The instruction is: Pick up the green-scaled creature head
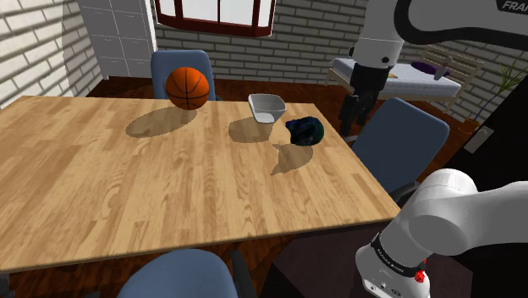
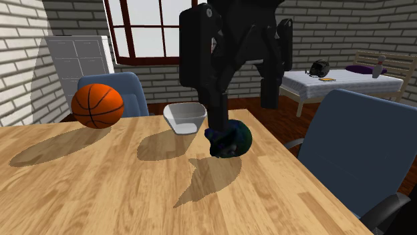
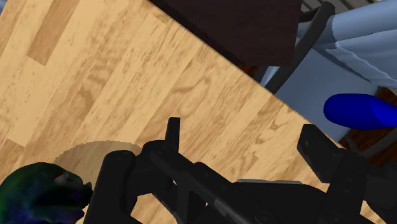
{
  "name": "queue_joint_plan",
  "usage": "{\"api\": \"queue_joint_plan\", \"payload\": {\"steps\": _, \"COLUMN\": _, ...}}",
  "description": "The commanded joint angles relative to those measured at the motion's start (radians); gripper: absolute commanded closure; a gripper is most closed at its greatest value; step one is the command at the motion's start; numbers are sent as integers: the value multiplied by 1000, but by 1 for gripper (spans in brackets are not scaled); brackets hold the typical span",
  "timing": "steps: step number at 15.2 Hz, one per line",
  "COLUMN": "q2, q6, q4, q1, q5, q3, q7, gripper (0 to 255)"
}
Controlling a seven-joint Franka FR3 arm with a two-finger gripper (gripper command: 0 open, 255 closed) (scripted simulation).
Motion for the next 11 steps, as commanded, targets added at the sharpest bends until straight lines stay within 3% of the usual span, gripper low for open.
{"api": "queue_joint_plan", "payload": {"steps": 1, "q2": 0, "q6": 0, "q4": 0, "q1": 0, "q5": 0, "q3": 0, "q7": 0, "gripper": 0}}
{"api": "queue_joint_plan", "payload": {"steps": 11, "q2": 74, "q6": 211, "q4": -90, "q1": 22, "q5": -247, "q3": -246, "q7": -473, "gripper": 0}}
